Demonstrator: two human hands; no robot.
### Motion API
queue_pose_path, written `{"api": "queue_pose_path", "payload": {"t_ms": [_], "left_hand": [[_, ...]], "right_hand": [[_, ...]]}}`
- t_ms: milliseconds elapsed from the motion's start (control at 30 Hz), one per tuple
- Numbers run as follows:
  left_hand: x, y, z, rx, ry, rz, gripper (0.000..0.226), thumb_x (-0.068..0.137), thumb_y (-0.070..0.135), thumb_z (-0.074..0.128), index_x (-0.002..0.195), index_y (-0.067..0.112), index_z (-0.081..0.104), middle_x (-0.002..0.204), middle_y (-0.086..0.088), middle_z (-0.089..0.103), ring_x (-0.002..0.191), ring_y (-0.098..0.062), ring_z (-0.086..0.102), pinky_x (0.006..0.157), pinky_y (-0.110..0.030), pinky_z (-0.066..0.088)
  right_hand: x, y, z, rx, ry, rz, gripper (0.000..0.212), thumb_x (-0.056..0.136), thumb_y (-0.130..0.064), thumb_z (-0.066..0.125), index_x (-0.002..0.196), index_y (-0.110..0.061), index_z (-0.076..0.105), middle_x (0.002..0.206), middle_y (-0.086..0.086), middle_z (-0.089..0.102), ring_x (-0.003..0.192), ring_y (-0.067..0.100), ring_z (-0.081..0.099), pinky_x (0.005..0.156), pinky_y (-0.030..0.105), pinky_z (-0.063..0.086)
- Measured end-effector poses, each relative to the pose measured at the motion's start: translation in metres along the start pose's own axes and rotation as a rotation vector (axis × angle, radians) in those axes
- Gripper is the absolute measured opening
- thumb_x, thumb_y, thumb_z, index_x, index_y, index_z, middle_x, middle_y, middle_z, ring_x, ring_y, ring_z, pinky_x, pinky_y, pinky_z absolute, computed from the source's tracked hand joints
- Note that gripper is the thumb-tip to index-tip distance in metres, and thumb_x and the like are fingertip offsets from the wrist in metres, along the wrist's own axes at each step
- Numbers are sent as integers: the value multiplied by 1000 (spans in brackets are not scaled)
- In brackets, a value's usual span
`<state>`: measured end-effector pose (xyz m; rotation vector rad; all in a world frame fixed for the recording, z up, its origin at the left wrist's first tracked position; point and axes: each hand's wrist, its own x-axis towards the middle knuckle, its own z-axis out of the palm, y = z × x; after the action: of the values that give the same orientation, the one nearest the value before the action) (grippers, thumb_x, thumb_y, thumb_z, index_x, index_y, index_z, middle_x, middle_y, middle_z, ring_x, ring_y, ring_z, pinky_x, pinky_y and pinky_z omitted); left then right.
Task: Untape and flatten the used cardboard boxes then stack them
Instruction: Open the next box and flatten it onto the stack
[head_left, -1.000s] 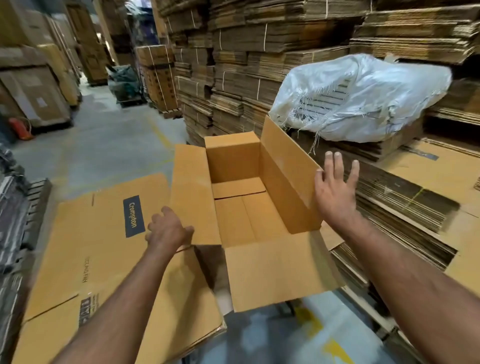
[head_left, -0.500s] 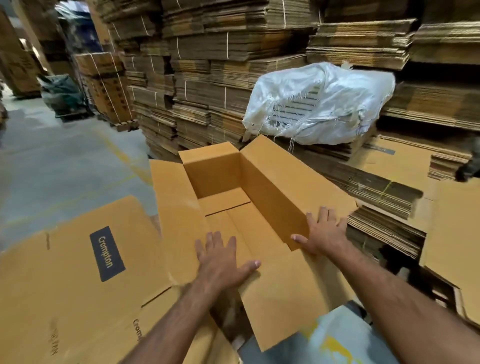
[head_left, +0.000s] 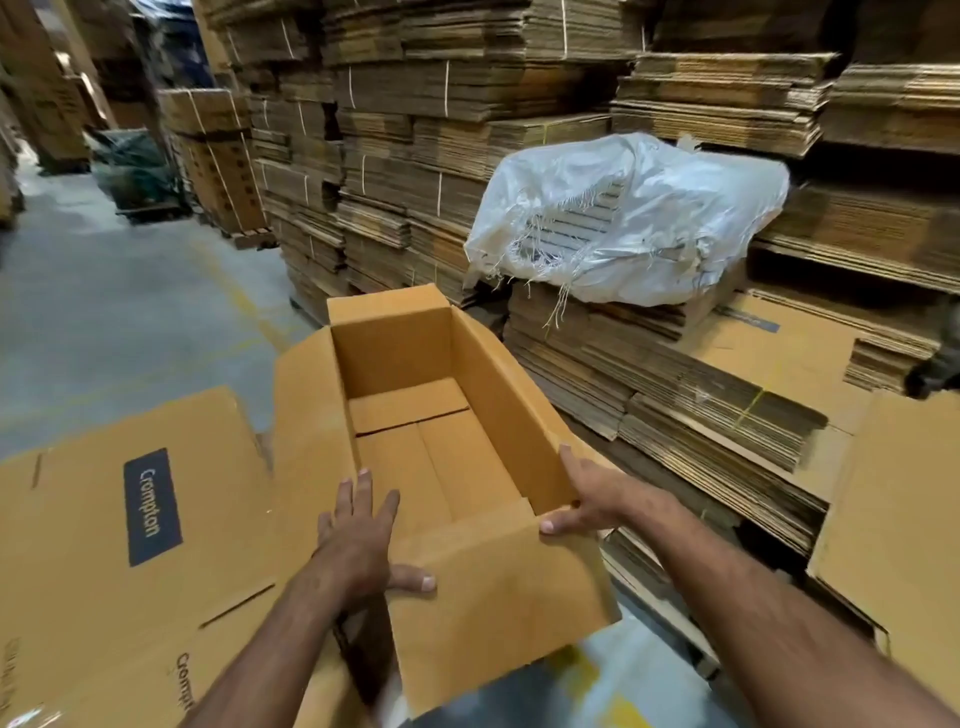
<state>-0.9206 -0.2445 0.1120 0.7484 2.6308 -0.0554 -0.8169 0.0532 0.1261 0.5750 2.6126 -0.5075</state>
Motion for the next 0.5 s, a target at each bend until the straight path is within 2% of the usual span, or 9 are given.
{"api": "queue_pose_path", "payload": {"t_ms": [67,167,300,400,433,500], "left_hand": [[1,-3,-2,-4,5,-12,132,61,81,65,157,23,-5,153,-11,-39,144,-33,-28,120,-53,2],[4,-1,-4,19,11,-32,127,65,78,66,157,19,0,155,-13,-35,146,-34,-25,119,-52,3],[1,13,-3,115,-2,-108,118,70,76,62,157,20,4,158,-16,-28,145,-42,-19,119,-56,2],[-1,26,6,284,38,-159,108,75,73,61,155,21,10,161,-17,-16,145,-45,-17,114,-65,-2],[-2,31,10,369,87,-153,102,79,67,62,155,22,11,161,-19,-12,144,-46,-18,112,-68,-5],[-2,43,16,465,186,-73,91,88,34,67,155,22,7,161,-22,-9,144,-46,-21,110,-70,-10]], "right_hand": [[7,3,0,-8,31,-60,125,68,-71,73,155,-22,-3,147,12,45,129,31,50,107,48,44],[12,3,2,-2,121,-101,108,71,-65,75,148,-18,18,138,10,54,121,28,56,103,46,47],[14,2,-6,-22,105,-154,103,71,-59,80,145,-15,23,139,11,52,124,29,53,105,45,45],[20,0,-12,-125,78,-154,102,66,-62,81,136,-10,28,136,15,54,120,33,55,104,47,44],[23,0,-12,-144,72,-155,102,64,-63,82,134,-10,30,135,15,54,119,33,55,104,49,44],[25,0,-11,-157,64,-155,104,62,-63,83,135,-10,30,135,15,54,119,33,55,104,49,44]]}}
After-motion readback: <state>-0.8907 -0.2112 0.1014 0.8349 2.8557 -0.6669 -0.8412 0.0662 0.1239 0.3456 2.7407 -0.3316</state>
